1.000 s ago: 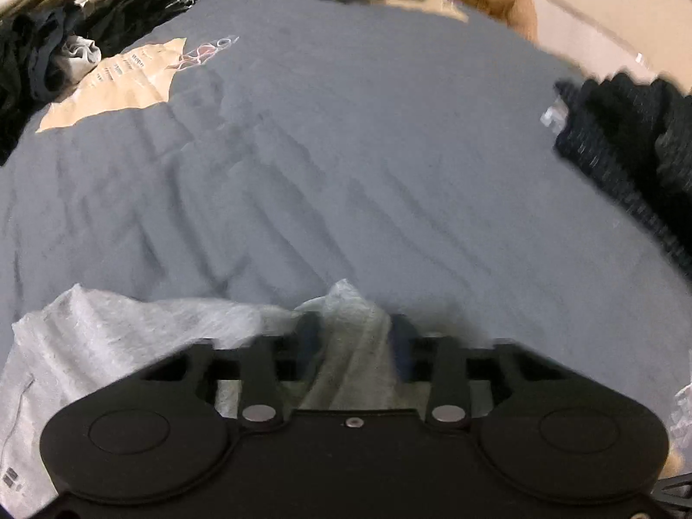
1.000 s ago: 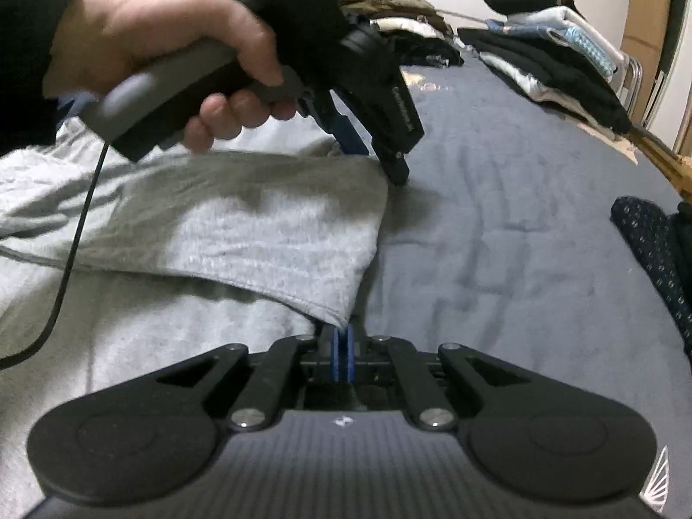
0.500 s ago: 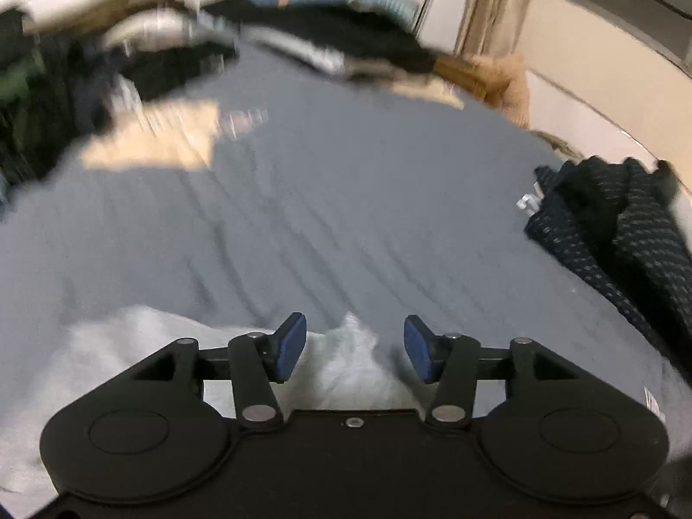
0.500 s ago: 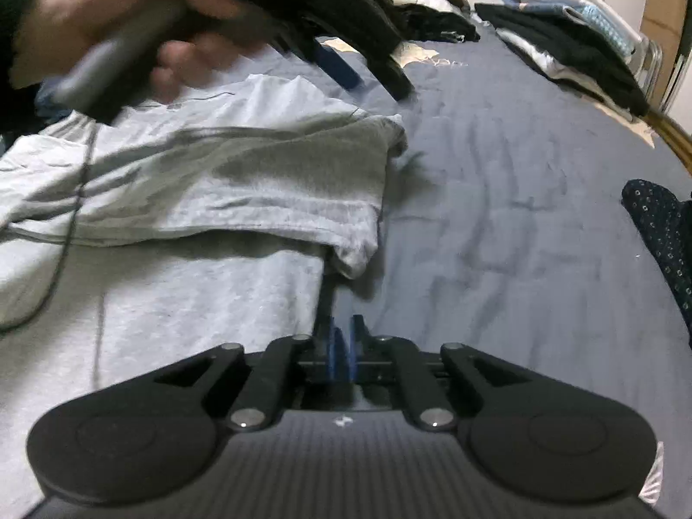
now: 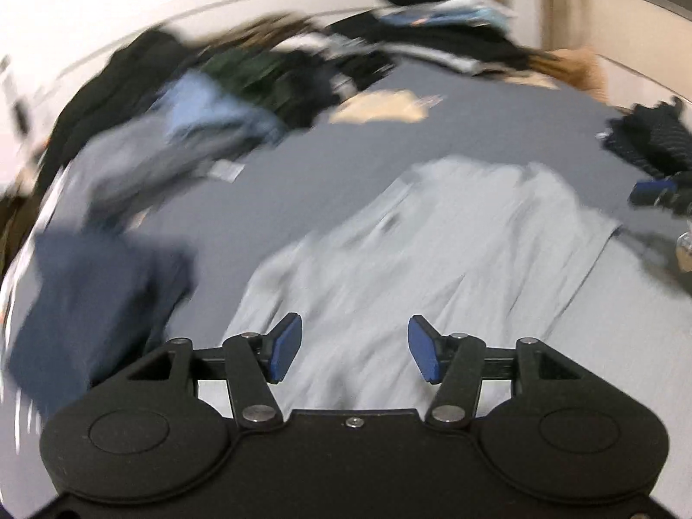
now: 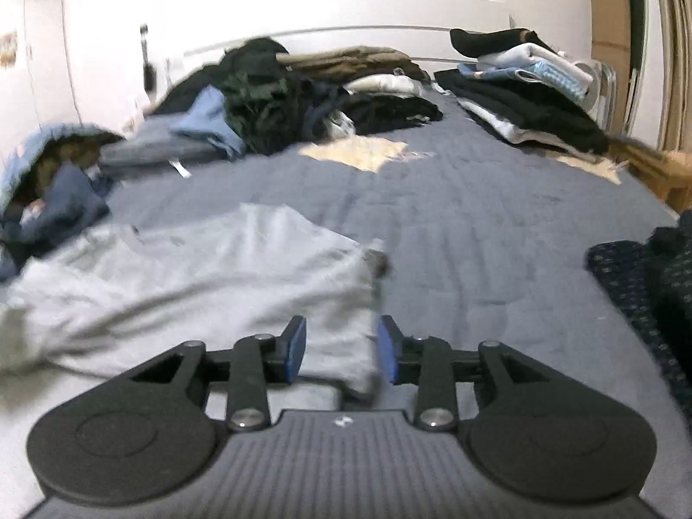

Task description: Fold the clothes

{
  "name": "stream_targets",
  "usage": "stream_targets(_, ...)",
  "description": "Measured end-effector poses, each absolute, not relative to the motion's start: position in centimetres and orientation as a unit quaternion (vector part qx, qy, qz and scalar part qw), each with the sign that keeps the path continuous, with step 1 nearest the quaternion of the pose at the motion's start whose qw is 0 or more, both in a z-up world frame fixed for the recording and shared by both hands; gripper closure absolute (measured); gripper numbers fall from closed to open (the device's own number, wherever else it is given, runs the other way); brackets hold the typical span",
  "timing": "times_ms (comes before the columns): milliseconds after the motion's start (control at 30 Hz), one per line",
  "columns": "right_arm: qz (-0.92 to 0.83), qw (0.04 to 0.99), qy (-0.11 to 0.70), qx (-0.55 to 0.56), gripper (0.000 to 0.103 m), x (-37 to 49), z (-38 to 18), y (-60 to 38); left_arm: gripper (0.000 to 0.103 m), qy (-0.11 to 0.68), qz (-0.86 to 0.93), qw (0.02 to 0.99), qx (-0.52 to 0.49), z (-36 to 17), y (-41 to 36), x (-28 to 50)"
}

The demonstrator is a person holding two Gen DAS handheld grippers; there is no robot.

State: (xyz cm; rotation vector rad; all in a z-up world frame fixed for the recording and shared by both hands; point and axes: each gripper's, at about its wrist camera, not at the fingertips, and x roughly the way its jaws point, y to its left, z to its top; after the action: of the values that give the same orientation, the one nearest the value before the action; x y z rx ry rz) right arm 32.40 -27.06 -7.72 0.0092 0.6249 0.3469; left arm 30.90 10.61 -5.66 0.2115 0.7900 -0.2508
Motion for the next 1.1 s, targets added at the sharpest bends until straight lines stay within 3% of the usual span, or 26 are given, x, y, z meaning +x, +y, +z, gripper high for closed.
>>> stream_targets(100,0.209,0.929,0.306,0.023,0.065,32.0,-7.3,-25.0,0.051,0.382,-0.111,0.916,0.062,-7.0,13.2,28.5)
stream_targets(400,0.286,0.902,0.322,-0.030,0.063,30.2,-8.9,-18.5,0.051,0.418,-0.133,0.894,0.096,-11.1,13.1,28.5)
stream_targets(533,0.286,0.899,0.328,-0.037,0.063,29.8,-9.3,-18.1,0.053,0.411,-0.122,0.903,0.026,-11.2,15.9,27.3)
stream_targets(600,0.287,0.899,0.331,-0.027,0.063,29.8,-9.2,-18.3,0.063,0.401,-0.122,0.907,-0.040,-11.1,17.6,26.4)
stream_targets(867,0.301,0.894,0.333,0.007,0.060,29.6,-8.5,-18.5,0.063,0.394,-0.125,0.902,-0.124,-12.3,18.3,24.3)
stream_targets(1000,0.305,0.892,0.334,0.003,0.058,29.5,-8.6,-18.1,0.078,0.396,-0.139,0.896,-0.143,-13.3,18.5,24.7)
stream_targets(1100,0.307,0.890,0.338,-0.001,0.058,29.4,-8.8,-17.8,0.097,0.385,-0.148,0.898,-0.157,-13.2,18.6,24.9)
